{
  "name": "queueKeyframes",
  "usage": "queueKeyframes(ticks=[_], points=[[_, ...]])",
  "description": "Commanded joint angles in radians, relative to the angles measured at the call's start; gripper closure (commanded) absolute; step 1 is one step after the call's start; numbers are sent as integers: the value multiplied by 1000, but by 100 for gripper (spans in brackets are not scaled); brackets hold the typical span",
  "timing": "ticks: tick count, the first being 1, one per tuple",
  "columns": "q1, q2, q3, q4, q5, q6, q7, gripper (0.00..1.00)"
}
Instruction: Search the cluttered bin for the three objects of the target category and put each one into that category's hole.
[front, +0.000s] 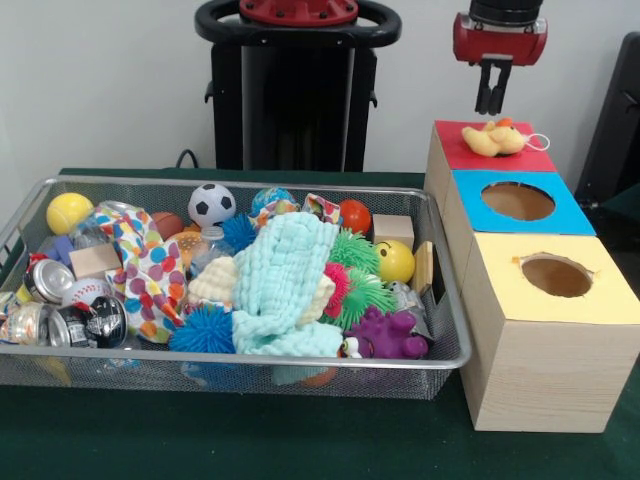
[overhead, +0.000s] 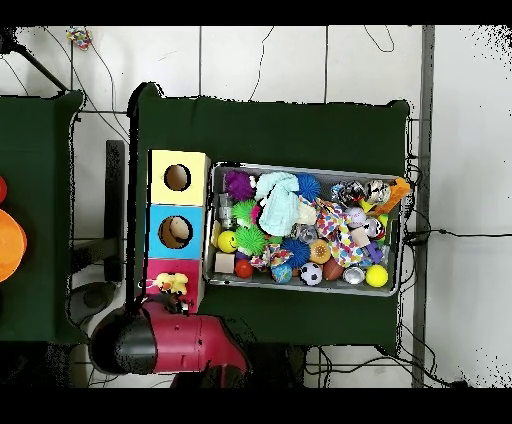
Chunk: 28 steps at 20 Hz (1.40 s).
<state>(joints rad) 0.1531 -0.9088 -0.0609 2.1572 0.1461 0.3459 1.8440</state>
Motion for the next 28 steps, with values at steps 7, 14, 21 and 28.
queueKeyframes(ticks=[7, 14, 21, 28], points=[[-3, 46, 51, -62, 34, -40, 175, 100], [-21, 59, 64, -58, 33, -89, 173, 100], [-38, 85, 66, -84, 19, -117, 154, 100], [-19, 80, 63, -86, 37, -117, 178, 100]])
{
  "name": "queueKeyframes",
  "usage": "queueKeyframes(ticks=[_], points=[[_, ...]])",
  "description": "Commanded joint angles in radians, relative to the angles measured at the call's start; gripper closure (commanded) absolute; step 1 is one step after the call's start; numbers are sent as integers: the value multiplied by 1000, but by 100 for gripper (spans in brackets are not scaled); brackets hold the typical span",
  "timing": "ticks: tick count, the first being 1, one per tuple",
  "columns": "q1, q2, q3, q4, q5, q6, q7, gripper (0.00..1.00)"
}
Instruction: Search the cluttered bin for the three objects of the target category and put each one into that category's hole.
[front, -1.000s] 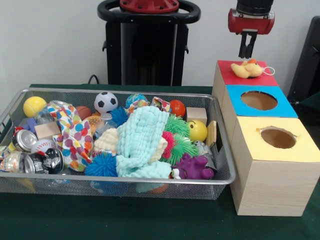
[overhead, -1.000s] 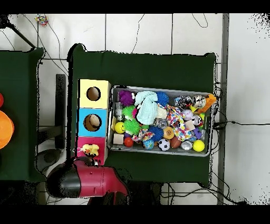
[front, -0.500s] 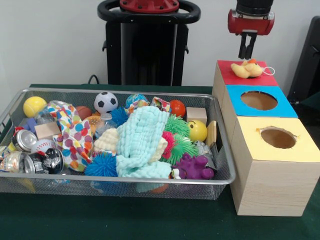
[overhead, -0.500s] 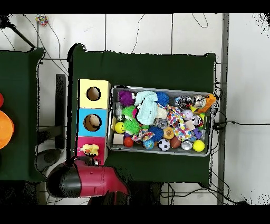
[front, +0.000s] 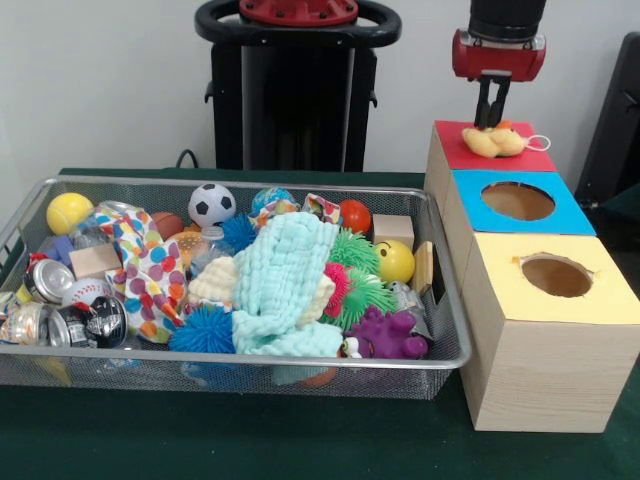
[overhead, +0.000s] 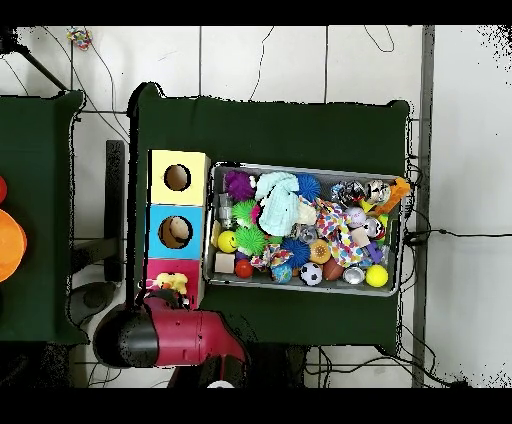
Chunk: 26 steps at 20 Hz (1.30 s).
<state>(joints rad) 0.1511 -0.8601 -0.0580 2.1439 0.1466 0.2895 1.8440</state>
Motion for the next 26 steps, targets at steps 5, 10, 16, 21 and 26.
queueKeyframes(ticks=[5, 10, 16, 21, 26], points=[[-18, 33, 61, -87, 40, -44, 175, 100], [-20, 44, 62, -98, 40, -52, 175, 100], [14, 60, 39, -112, 43, -77, 198, 100], [30, 92, 33, -117, 60, -131, 227, 100], [37, 127, 34, -127, 68, -194, 236, 100]])
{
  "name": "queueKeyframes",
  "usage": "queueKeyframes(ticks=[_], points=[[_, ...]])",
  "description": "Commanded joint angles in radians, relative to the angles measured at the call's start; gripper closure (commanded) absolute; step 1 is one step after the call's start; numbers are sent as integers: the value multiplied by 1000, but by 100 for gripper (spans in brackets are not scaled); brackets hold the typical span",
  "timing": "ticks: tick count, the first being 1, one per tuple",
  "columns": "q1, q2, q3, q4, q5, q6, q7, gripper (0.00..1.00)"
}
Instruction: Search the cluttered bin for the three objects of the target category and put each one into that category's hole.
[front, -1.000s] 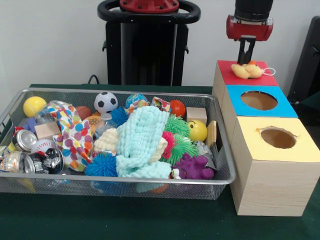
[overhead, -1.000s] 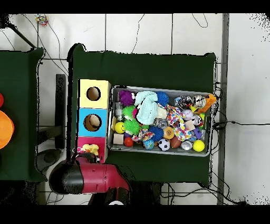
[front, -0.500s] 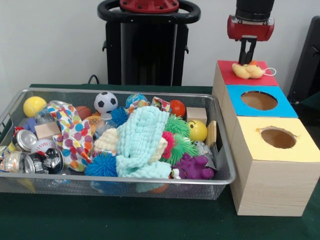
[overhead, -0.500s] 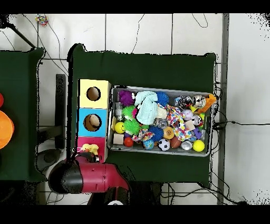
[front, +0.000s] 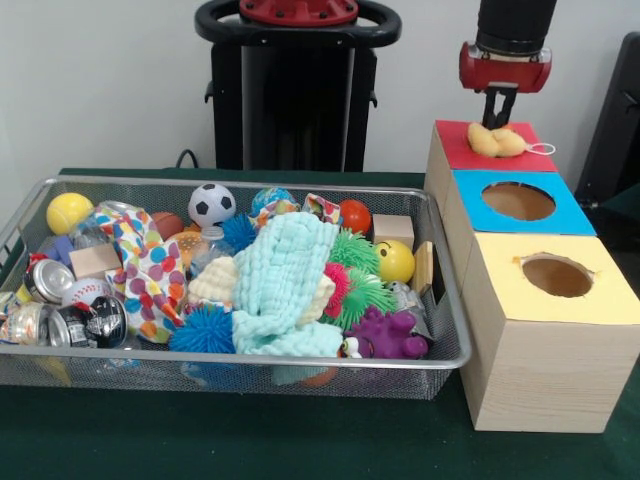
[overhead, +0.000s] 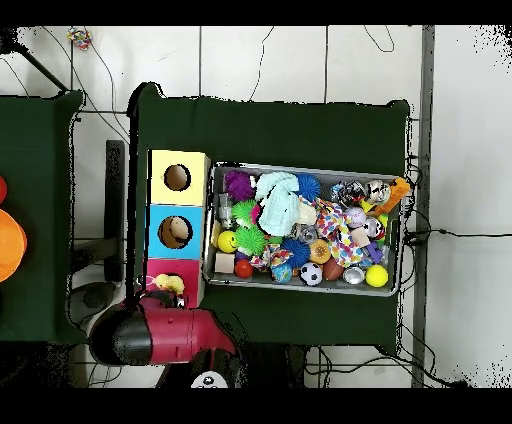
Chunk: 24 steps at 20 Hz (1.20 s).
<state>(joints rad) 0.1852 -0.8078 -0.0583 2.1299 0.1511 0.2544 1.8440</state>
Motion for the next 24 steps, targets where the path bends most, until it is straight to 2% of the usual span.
queueKeyframes(ticks=[1, 12, 24], points=[[8, 81, 31, -117, 66, -167, 237, 100], [-6, 115, 39, -120, 71, -205, 221, 100], [-69, 109, 93, -115, 59, -162, 182, 100]])
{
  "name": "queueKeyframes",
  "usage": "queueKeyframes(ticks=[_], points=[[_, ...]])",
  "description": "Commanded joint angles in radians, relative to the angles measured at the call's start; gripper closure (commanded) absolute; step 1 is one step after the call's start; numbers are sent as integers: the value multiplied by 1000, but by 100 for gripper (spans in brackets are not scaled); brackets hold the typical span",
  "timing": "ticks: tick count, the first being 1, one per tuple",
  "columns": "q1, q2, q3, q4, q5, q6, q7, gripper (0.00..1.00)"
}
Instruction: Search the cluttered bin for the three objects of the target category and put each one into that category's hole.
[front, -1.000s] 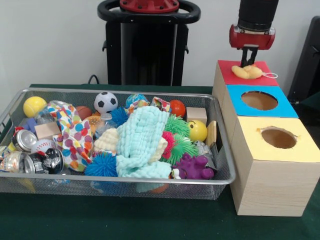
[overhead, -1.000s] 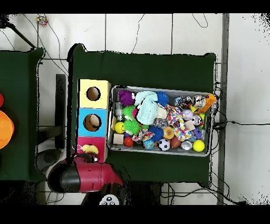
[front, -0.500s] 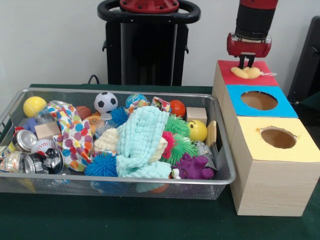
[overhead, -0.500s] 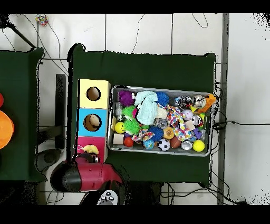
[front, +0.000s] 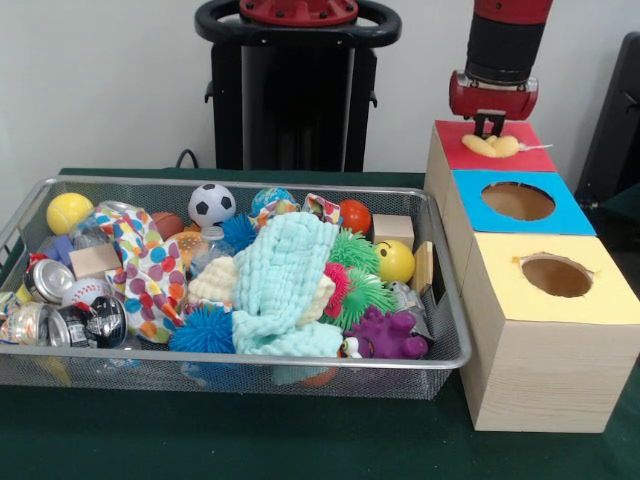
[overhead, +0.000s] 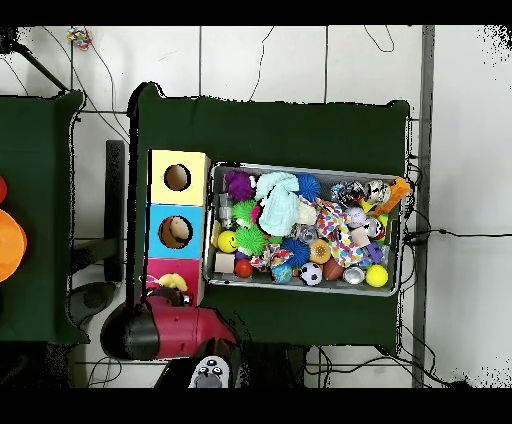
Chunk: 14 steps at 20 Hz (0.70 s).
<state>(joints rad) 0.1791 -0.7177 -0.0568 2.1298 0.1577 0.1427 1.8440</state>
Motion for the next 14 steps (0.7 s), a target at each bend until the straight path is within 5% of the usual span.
queueKeyframes(ticks=[1, 14], points=[[-74, 16, 103, -112, 52, -35, 176, 100], [-84, 9, 103, -127, 43, 19, 153, 100]])
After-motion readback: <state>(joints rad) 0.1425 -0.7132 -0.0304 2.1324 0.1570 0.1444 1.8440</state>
